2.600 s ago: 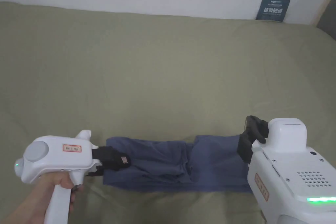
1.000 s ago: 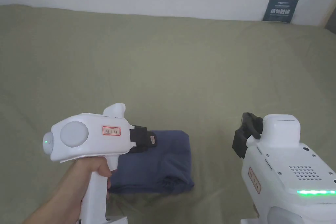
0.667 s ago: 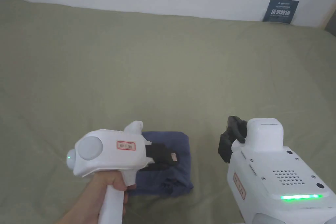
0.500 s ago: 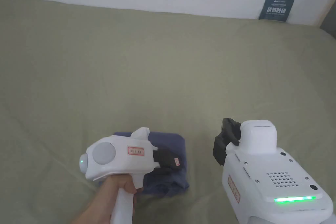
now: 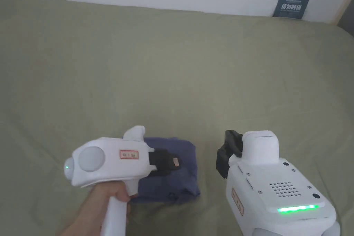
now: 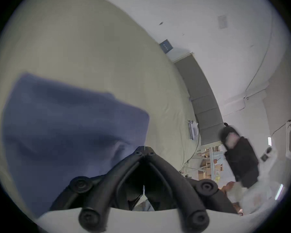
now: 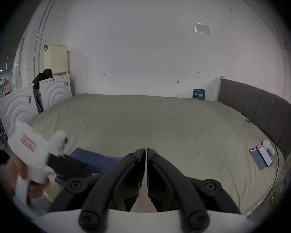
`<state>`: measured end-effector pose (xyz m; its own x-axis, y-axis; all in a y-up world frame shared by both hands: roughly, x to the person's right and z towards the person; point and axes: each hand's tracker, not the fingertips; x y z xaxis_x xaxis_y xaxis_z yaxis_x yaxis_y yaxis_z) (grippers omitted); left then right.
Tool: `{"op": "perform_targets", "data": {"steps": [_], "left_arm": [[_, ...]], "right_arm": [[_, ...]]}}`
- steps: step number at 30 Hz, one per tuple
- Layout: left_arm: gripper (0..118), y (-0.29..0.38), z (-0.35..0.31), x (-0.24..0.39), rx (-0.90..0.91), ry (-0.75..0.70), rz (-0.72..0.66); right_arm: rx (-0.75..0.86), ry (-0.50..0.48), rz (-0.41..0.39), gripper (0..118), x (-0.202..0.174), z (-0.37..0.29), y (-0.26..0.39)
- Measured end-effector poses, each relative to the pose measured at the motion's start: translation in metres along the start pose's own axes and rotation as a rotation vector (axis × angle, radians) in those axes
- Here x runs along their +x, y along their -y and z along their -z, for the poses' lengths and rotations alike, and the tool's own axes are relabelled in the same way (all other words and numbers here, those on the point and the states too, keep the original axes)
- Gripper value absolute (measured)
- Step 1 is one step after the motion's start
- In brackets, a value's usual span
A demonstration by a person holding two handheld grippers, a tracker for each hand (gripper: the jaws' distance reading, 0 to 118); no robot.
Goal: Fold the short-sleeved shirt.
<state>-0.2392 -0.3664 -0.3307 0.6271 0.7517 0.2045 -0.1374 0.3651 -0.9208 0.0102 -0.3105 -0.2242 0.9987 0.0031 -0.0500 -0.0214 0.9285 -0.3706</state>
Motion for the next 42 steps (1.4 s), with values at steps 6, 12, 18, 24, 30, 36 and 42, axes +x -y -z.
{"op": "perform_targets", "data": {"steps": [6, 12, 18, 24, 30, 36, 42], "left_arm": [[0, 0.000, -0.071, -0.022, 0.075, -0.111, 0.015], [0, 0.001, -0.096, -0.059, 0.108, -0.206, -0.041], [0, 0.000, -0.098, -0.087, 0.076, -0.233, -0.078], [117, -0.007, -0.087, -0.095, -0.007, -0.047, -0.115], [113, -0.020, -0.053, -0.092, -0.048, 0.019, -0.177], [43, -0.021, -0.016, -0.090, -0.062, -0.040, -0.186], [37, -0.019, -0.022, -0.108, -0.048, -0.027, -0.209]], "right_arm": [[-0.119, -0.139, 0.042, 9, -0.032, 0.030, 0.019], [-0.245, -0.164, 0.010, 9, -0.050, 0.086, 0.048], [-0.357, -0.179, 0.015, 8, -0.040, 0.130, 0.074], [-0.360, -0.200, 0.052, 8, -0.035, 0.126, 0.070], [-0.364, -0.216, 0.078, 8, -0.030, 0.126, 0.070], [-0.367, -0.222, 0.088, 8, -0.029, 0.128, 0.070], [-0.210, -0.156, 0.078, 8, -0.025, 0.089, 0.049]]}}
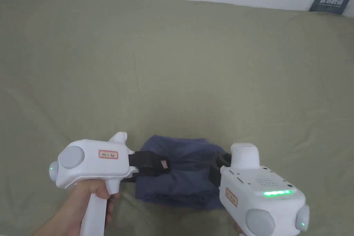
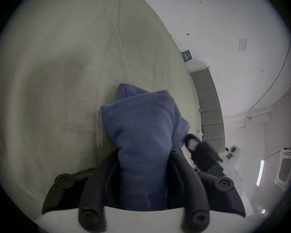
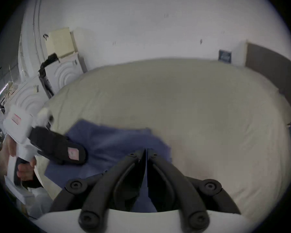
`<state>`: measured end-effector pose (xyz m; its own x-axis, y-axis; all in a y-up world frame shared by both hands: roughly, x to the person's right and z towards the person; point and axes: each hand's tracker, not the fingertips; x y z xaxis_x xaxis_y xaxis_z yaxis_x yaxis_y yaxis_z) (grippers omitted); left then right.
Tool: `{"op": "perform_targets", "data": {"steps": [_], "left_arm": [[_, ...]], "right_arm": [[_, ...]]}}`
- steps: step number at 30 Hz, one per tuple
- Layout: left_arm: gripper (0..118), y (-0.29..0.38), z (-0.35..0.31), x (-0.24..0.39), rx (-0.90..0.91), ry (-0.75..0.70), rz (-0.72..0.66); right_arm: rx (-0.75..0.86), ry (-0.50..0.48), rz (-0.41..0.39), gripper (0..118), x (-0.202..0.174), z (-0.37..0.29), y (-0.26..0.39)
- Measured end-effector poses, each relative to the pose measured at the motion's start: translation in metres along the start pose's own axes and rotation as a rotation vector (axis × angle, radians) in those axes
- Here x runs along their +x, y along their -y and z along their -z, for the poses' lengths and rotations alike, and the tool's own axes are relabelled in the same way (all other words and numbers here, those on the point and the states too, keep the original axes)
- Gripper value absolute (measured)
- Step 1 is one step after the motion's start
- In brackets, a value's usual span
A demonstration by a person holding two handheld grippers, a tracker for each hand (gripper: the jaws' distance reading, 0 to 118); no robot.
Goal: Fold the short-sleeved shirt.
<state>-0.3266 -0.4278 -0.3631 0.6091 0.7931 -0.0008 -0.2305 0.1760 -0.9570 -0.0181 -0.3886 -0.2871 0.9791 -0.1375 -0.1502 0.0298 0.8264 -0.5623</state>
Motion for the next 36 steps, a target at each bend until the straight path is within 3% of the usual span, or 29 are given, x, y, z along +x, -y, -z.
{"op": "perform_targets", "data": {"steps": [8, 15, 19, 26, 31, 36], "left_arm": [[37, 0.006, -0.007, 0.014, -0.001, -0.047, 0.041], [36, 0.003, -0.019, 0.027, -0.011, -0.064, 0.083], [36, -0.003, -0.043, 0.027, 0.016, -0.080, 0.105], [36, -0.019, -0.137, -0.013, 0.130, -0.185, 0.049], [36, -0.049, -0.219, -0.053, 0.143, -0.251, 0.026], [36, -0.084, -0.294, -0.091, 0.138, -0.338, 0.047]], "right_arm": [[0.282, 0.174, -0.043, 8, 0.005, -0.099, -0.039], [0.336, 0.212, -0.032, 8, 0.014, -0.128, -0.052], [0.342, 0.195, -0.058, 8, -0.004, -0.120, -0.058], [0.337, 0.008, -0.105, 8, -0.076, -0.069, -0.074], [0.300, -0.160, -0.123, 8, -0.151, -0.023, -0.084], [0.264, -0.267, -0.147, 8, -0.230, 0.021, -0.083]]}}
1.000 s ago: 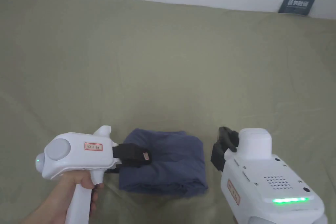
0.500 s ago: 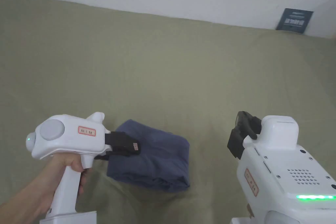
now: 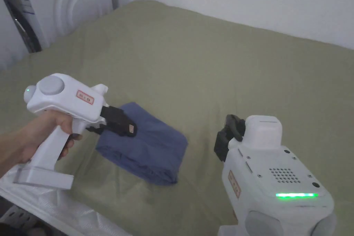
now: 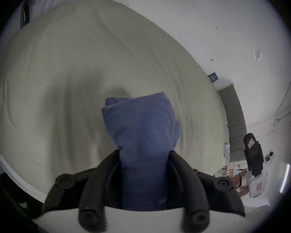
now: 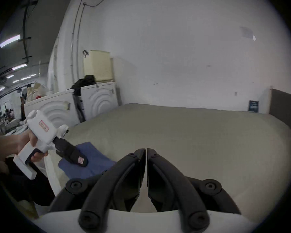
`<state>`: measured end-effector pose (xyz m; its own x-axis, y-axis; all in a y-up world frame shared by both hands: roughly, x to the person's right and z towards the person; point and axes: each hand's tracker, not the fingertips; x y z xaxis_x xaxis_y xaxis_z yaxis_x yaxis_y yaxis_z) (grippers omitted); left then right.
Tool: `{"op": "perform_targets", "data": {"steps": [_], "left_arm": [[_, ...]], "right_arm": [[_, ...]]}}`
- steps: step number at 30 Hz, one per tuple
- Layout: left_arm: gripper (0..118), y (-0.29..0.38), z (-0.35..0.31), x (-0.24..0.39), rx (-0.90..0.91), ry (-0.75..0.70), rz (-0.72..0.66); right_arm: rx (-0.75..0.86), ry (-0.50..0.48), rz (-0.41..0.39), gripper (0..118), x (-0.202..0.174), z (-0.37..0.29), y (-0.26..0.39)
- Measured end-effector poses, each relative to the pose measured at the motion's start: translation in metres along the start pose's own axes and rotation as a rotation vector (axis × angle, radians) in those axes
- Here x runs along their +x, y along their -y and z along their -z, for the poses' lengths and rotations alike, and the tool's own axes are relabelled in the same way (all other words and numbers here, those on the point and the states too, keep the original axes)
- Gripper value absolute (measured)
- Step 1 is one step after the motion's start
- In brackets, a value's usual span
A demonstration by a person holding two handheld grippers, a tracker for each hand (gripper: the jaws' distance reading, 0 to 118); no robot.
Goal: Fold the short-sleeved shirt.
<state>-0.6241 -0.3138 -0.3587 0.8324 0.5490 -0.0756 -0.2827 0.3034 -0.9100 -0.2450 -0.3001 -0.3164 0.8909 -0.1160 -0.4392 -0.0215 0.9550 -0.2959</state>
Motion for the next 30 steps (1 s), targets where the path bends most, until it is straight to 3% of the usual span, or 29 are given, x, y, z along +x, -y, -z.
{"op": "perform_targets", "data": {"steps": [7, 12, 20, 22, 23, 25, 26, 30], "left_arm": [[36, -0.049, -0.021, -0.072, -0.030, -0.035, 0.028], [36, -0.077, -0.031, -0.099, -0.040, -0.121, 0.000], [37, -0.089, -0.032, -0.118, -0.057, -0.140, -0.036], [48, -0.091, -0.029, -0.114, -0.056, -0.159, -0.010], [60, -0.099, -0.024, -0.128, -0.052, -0.175, -0.005], [101, -0.102, -0.024, -0.129, -0.041, -0.203, 0.006], [116, -0.102, -0.026, -0.128, -0.029, -0.205, 0.018], [118, -0.094, -0.045, -0.111, 0.076, -0.272, 0.069]], "right_arm": [[-0.061, -0.103, -0.002, 8, -0.066, 0.072, 0.014], [-0.075, -0.129, -0.024, 8, -0.086, 0.104, 0.021], [-0.103, -0.181, -0.027, 8, -0.113, 0.136, 0.014], [-0.103, -0.194, -0.024, 8, -0.115, 0.136, 0.013], [-0.101, -0.197, -0.030, 8, -0.116, 0.135, 0.013], [-0.106, -0.205, -0.044, 8, -0.115, 0.134, 0.013], [-0.107, -0.205, -0.046, 8, -0.114, 0.131, 0.013], [-0.119, -0.207, -0.037, 8, -0.104, 0.122, 0.010]]}}
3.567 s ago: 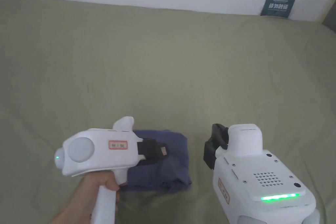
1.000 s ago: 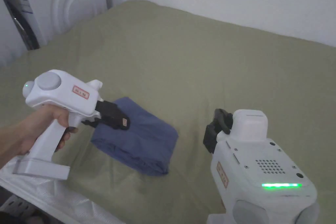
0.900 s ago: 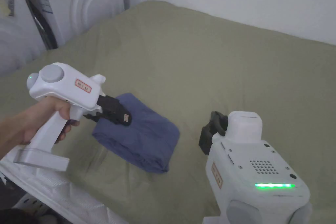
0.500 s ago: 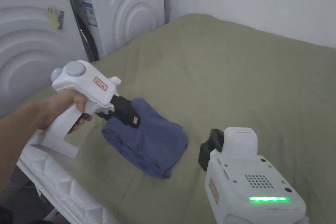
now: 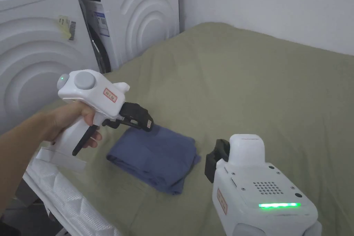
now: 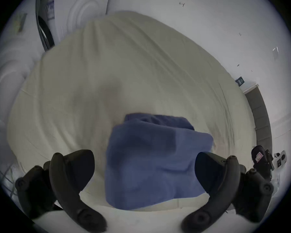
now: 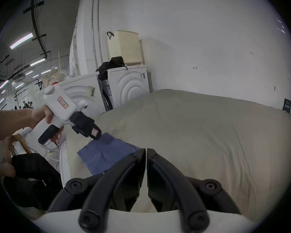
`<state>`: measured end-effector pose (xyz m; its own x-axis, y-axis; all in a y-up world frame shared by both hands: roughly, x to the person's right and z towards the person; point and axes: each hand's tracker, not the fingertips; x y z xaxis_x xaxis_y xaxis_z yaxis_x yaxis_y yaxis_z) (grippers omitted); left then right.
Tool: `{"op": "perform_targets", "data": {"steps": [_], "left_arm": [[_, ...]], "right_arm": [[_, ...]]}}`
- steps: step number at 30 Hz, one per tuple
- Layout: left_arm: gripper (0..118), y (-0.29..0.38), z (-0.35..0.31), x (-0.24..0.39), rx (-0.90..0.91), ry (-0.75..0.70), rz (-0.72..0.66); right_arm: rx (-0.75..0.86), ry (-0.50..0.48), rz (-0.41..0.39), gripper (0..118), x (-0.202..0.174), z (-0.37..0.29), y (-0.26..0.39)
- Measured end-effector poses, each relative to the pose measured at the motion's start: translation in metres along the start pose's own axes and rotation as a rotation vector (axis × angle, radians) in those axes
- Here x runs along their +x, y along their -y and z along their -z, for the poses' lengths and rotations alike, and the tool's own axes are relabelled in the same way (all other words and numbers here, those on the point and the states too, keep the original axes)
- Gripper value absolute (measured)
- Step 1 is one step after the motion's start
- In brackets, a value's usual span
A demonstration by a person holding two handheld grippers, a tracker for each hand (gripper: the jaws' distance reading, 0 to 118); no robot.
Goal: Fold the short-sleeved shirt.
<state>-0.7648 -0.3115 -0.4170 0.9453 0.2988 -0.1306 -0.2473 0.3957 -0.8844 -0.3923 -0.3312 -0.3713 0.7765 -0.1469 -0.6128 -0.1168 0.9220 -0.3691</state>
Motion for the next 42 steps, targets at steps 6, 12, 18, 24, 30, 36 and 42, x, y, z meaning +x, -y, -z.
{"op": "perform_targets", "data": {"steps": [6, 12, 18, 24, 30, 36, 42], "left_arm": [[88, 0.017, -0.035, 0.033, 0.219, -0.056, 0.011], [2, 0.058, -0.055, 0.137, 0.412, -0.008, 0.016], [2, 0.139, -0.061, 0.316, 0.626, 0.062, 0.111], [2, 0.218, -0.057, 0.474, 0.869, -0.045, 0.333], [2, 0.254, -0.061, 0.537, 0.921, -0.030, 0.380], [2, 0.260, -0.072, 0.544, 0.955, -0.037, 0.358], [2, 0.259, -0.080, 0.547, 0.962, -0.026, 0.373]], "right_arm": [[0.015, 0.015, -0.012, 8, 0.015, -0.038, -0.009], [0.075, 0.107, -0.021, 8, 0.059, -0.111, -0.032], [0.158, 0.275, -0.026, 8, 0.119, -0.230, -0.048], [0.207, 0.459, -0.003, 8, 0.180, -0.346, -0.039], [0.233, 0.593, 0.000, 8, 0.212, -0.415, -0.027], [0.263, 0.644, 0.016, 8, 0.218, -0.439, -0.018], [0.289, 0.658, 0.024, 8, 0.218, -0.438, -0.024]]}}
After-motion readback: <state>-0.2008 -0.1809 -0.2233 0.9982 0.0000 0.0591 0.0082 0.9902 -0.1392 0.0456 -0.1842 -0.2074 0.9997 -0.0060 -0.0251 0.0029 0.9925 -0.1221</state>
